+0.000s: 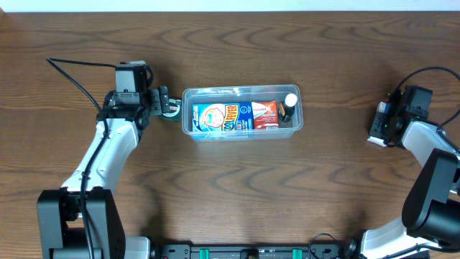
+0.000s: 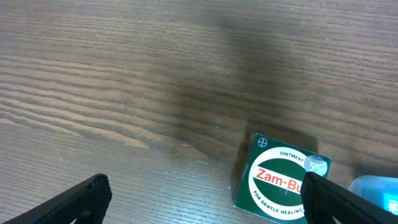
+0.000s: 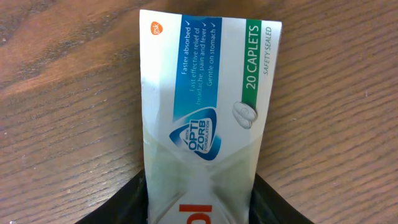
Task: Pack container
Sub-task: 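Carry the white pack over the container and lower it in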
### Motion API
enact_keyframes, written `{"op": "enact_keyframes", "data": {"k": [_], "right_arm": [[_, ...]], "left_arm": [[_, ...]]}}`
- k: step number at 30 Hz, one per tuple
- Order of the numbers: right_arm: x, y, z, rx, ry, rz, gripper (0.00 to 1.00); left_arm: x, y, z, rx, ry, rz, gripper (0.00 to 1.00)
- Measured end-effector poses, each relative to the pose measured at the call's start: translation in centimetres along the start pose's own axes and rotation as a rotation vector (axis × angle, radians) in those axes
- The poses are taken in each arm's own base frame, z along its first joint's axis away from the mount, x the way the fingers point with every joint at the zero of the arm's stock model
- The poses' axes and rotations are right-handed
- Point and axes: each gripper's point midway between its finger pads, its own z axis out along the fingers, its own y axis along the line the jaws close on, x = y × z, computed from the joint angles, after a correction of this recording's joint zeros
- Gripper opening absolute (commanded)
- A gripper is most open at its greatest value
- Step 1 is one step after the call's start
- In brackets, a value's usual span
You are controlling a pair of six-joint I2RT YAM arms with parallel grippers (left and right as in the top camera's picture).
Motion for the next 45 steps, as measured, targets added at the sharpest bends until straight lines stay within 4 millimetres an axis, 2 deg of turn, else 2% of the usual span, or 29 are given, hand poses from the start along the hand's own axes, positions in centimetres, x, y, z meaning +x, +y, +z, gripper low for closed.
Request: {"op": "enact_keyframes", "data": {"k": [3, 7, 9, 12, 14, 16, 19, 21, 24, 26, 29, 31, 34, 38, 42, 45], "right_arm": [[0.0, 0.0, 0.0, -0.002, 0.002, 0.007, 0.46], [0.4, 0.5, -0.4, -0.03, 0.029, 0.014, 0.4], [0.3, 1.2, -1.1, -0.072, 0.041, 0.018, 0.42], [-1.5, 2.4, -2.8, -0.138, 0.004, 0.016, 0.44], [-3.5, 3.5, -4.8, -0.177, -0.04, 0.001, 0.43], [-6.0, 5.4, -7.6, -0.221, -0.099, -0.048, 0.43], [-8.9, 9.9, -12.5, -0.294, -0.183, -0.184, 0.42], [-9.8, 13.0, -15.2, -0.343, -0.225, -0.284, 0.42], [-9.9, 18.4, -18.5, -0.418, -0.279, -0.458, 0.41], [-8.9, 22.3, -20.3, -0.47, -0.313, -0.588, 0.46], [-6.6, 26.7, -22.0, -0.529, -0.345, -0.78, 0.47], [-3.9, 30.1, -23.2, -0.577, -0.359, -0.932, 0.47], [-0.8, 33.3, -24.5, -0.616, -0.387, -1.112, 0.45], [3.1, 36.6, -24.4, -0.624, -0.401, -1.336, 0.44], [4.8, 38.3, -22.9, -0.59, -0.398, -1.446, 0.43], [5.3, 38.9, -21.7, -0.56, -0.388, -1.481, 0.43]], "left_arm": [[0.0, 0.0, 0.0, 0.0, 0.0, 0.0, 0.98], [0.0, 0.0, 0.0, 0.0, 0.0, 0.0, 0.98], [0.0, 0.0, 0.0, 0.0, 0.0, 0.0, 0.98], [0.0, 0.0, 0.0, 0.0, 0.0, 0.0, 0.98], [0.0, 0.0, 0.0, 0.0, 0.0, 0.0, 0.98], [0.0, 0.0, 0.0, 0.0, 0.0, 0.0, 0.98], [0.0, 0.0, 0.0, 0.0, 0.0, 0.0, 0.98], [0.0, 0.0, 0.0, 0.0, 0.0, 0.0, 0.98], [0.0, 0.0, 0.0, 0.0, 0.0, 0.0, 0.98], [0.0, 0.0, 0.0, 0.0, 0.0, 0.0, 0.98], [0.0, 0.0, 0.0, 0.0, 0.0, 0.0, 0.98], [0.0, 0.0, 0.0, 0.0, 0.0, 0.0, 0.98], [0.0, 0.0, 0.0, 0.0, 0.0, 0.0, 0.98], [0.0, 0.0, 0.0, 0.0, 0.0, 0.0, 0.98], [0.0, 0.0, 0.0, 0.0, 0.0, 0.0, 0.98], [0.0, 0.0, 0.0, 0.0, 0.0, 0.0, 0.98]]}}
